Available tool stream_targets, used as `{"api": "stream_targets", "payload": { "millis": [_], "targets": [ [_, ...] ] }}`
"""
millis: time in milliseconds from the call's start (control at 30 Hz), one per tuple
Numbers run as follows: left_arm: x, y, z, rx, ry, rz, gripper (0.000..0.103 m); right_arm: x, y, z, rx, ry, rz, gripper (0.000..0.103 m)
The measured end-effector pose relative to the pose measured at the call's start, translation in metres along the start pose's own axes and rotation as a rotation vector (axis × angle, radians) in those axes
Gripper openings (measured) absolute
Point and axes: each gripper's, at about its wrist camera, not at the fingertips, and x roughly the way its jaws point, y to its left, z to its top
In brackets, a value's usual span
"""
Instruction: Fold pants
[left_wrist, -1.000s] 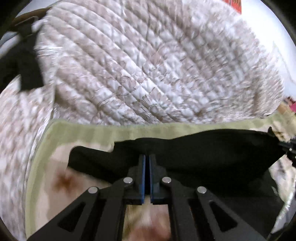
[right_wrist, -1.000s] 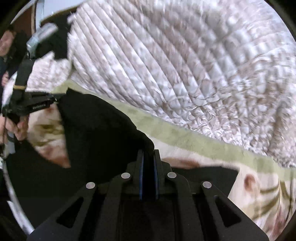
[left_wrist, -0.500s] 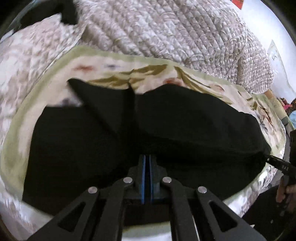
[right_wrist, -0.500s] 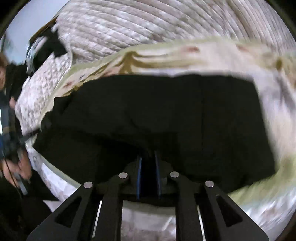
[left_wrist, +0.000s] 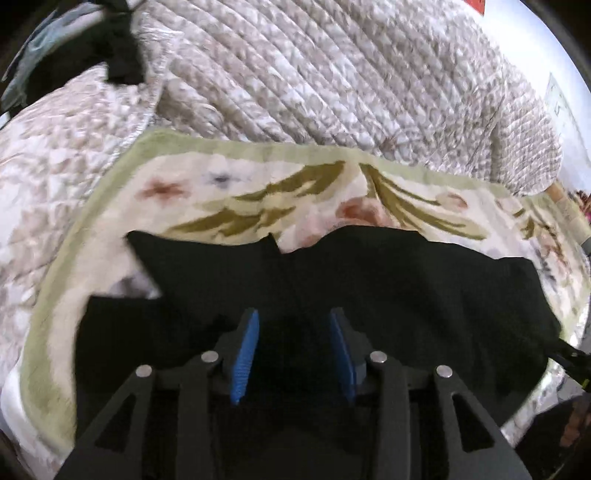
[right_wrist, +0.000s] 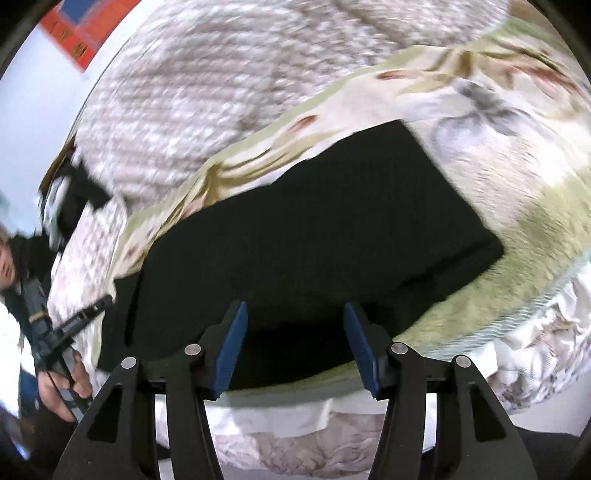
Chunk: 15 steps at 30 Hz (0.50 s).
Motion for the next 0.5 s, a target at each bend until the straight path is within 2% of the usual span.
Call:
{"api": "stream_targets", "payload": {
  "millis": [133, 200, 300, 367, 500],
  "targets": [
    [0.039, -0.008, 0.004, 0.039, 0.061, 0.091, 0.042, -0.002, -0.014, 0.010, 0.072, -0.034, -0.004, 0.055],
    [0.046, -0.008, 0.002, 0.056, 0.049, 0.106, 0.041, -0.002, -0.020, 0.016, 0.107, -0.054, -0.010, 0.055],
    [0.042, -0.008, -0.001, 0.079, 0.024, 0.112, 0.007, 0.000, -0.027, 0.017, 0.173, -0.057, -0.003, 0.055],
    [0.032, 0.000, -0.003, 0.045, 0.003, 0.098, 0.005, -0.003, -0.026, 0.012, 0.180, -0.062, -0.009, 0.055],
    [-0.006, 0.031, -0.016, -0.080, -0.099, 0.107, 0.005, -0.007, -0.028, 0.005, 0.194, -0.069, -0.021, 0.055]
  ]
}}
